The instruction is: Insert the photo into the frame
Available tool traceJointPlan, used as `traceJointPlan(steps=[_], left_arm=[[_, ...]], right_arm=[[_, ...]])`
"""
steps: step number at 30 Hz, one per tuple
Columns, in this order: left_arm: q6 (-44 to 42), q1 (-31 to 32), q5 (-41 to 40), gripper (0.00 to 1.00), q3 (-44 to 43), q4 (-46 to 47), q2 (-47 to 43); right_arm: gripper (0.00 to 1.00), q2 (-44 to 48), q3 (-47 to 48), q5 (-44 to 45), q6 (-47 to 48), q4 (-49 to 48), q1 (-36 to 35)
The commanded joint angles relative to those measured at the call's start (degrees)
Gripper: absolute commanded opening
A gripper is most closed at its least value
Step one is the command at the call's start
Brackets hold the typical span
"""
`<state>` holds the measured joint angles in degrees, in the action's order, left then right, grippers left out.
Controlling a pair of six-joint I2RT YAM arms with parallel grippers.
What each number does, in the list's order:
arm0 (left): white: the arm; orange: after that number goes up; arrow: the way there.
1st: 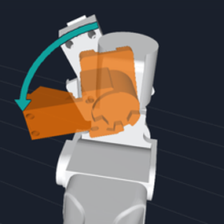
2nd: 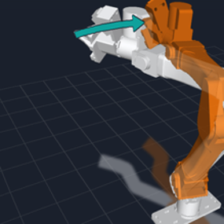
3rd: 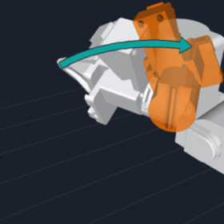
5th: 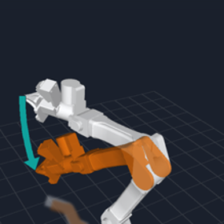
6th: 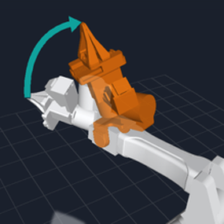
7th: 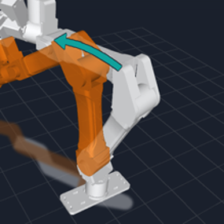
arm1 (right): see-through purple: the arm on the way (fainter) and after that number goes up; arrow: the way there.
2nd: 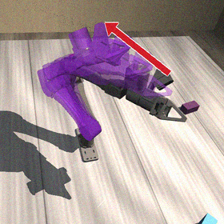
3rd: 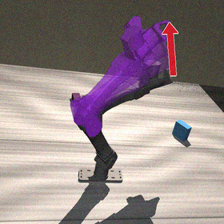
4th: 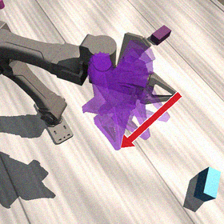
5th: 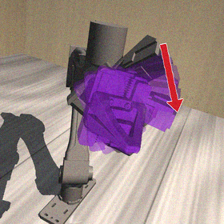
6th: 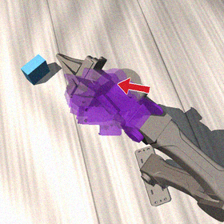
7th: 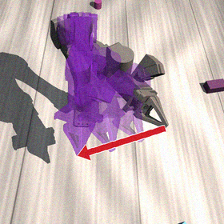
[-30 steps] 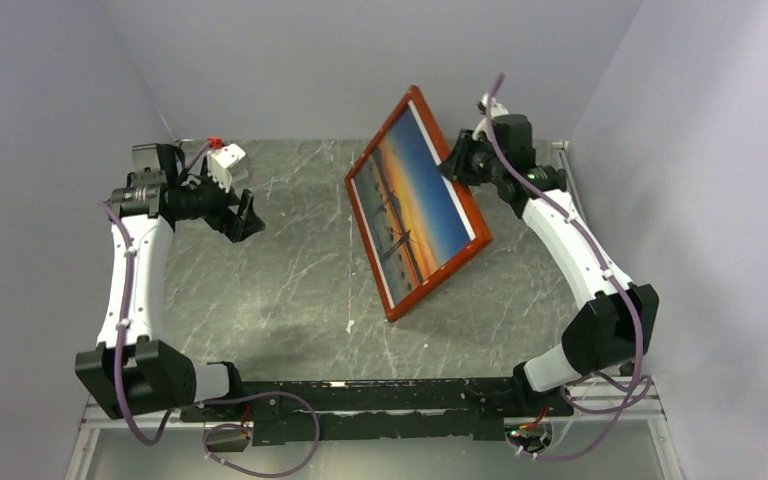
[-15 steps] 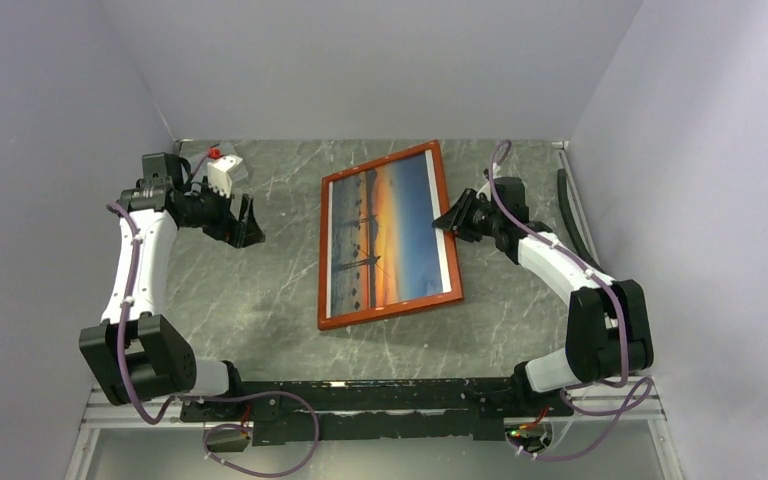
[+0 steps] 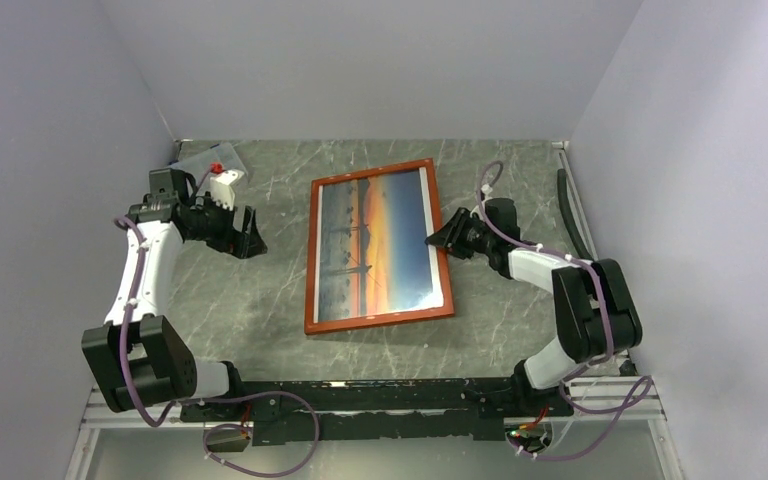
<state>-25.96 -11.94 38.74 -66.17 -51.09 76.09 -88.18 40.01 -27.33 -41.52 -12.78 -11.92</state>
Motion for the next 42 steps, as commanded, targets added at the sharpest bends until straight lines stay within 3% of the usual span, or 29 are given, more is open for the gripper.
traceJointPlan(steps=[1,7,13,15,16,22,27,34,37,42], left_arm=[[0.8,-0.3,-0.6,0.94,1.4,2.8,-1.1],[1.6,-0.3,-1.5,0.94,3.5,5.4,-0.7],[2.7,-0.3,-0.9,0.94,3.7,5.9,-0.2],[3.2,-0.3,-0.5,0.94,4.0,6.3,-0.3],[3.6,-0.3,-0.6,0.94,4.1,6.9,-0.3],[7.0,-0.3,-1.3,0.94,5.7,11.7,0.7],[17.0,-0.3,-6.7,0.94,9.1,23.3,2.2],[25.4,-0.3,-12.1,0.94,21.8,52.0,5.9],[29.5,-0.3,-14.0,0.94,27.9,65.6,7.6],[29.7,-0.1,-17.4,0.95,34.1,79.6,8.8]], right_arm=[[0.36,-3.4,-0.5,-1.7,3.4,-5.3,-0.3],[0.58,-5.6,-0.6,-0.2,4.1,-4.5,-0.2],[0.74,-4.6,1.1,5.0,7.1,2.5,-0.2],[0.98,-3.6,2.6,8.0,8.4,6.1,-0.2],[1.0,-2.9,3.0,9.9,9.0,8.2,-0.1],[1.0,5.3,5.8,25.2,11.3,18.4,-0.1],[1.0,14.5,6.6,43.1,11.6,20.7,-0.1],[1.0,16.6,0.5,62.7,22.2,13.0,0.2],[1.0,17.4,-2.3,63.4,22.1,8.4,1.4],[1.0,20.5,-11.5,65.2,25.2,-6.5,2.0]])
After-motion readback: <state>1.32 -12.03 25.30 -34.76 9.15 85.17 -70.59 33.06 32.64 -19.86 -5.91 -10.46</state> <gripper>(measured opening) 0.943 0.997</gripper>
